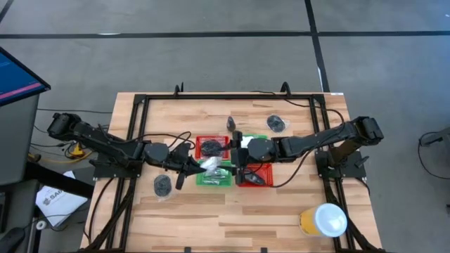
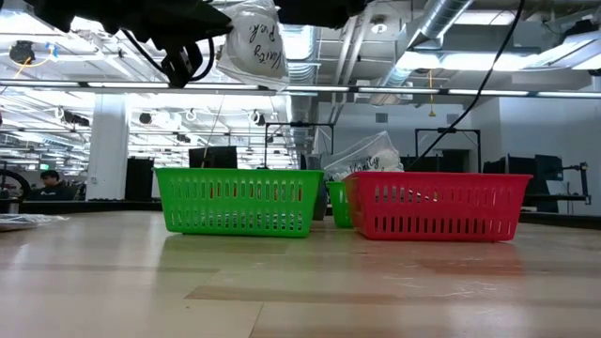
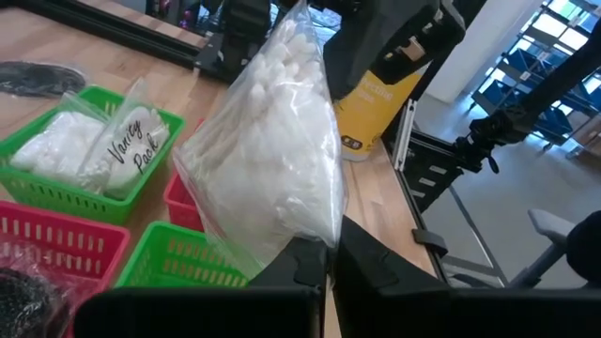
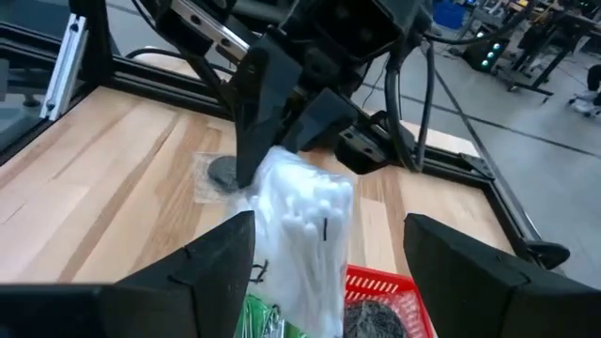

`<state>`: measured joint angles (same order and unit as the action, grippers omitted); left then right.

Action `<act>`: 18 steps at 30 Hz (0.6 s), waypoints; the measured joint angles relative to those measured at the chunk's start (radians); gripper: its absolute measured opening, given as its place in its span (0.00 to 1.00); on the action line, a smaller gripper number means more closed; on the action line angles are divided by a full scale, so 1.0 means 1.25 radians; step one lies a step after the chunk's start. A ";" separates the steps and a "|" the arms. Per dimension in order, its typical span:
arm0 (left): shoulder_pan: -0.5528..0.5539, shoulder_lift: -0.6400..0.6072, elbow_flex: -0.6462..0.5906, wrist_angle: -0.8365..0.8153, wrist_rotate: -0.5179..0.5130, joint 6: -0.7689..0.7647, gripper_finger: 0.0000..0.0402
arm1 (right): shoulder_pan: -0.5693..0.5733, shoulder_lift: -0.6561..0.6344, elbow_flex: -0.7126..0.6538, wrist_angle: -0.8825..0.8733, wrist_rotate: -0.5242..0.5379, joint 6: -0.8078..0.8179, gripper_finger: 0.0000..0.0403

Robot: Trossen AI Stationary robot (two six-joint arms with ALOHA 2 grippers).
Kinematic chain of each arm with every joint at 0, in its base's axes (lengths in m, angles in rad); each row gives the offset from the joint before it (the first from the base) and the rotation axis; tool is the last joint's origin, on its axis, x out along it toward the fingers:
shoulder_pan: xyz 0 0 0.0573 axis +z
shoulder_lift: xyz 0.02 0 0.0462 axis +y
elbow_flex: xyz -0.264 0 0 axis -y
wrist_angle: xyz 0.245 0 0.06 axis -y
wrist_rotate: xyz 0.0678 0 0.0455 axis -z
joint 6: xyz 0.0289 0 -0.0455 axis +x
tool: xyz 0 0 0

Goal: Pick & Place Travel size toiletries
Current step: Put the white cotton pack into the right green basket

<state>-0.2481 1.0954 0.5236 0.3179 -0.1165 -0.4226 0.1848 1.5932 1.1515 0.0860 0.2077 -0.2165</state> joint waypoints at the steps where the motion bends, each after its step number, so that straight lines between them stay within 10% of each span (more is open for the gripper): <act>1: 0.000 0.000 0.000 0.002 0.000 0.000 0.00 | 0.000 0.007 0.001 0.001 0.000 0.000 0.64; 18: 0.000 0.000 0.000 0.015 -0.002 0.021 0.00 | -0.013 0.093 0.002 0.105 0.003 -0.002 0.61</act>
<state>-0.2478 1.0950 0.5236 0.3367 -0.1196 -0.3962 0.1680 1.7100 1.1538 0.2169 0.2119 -0.2192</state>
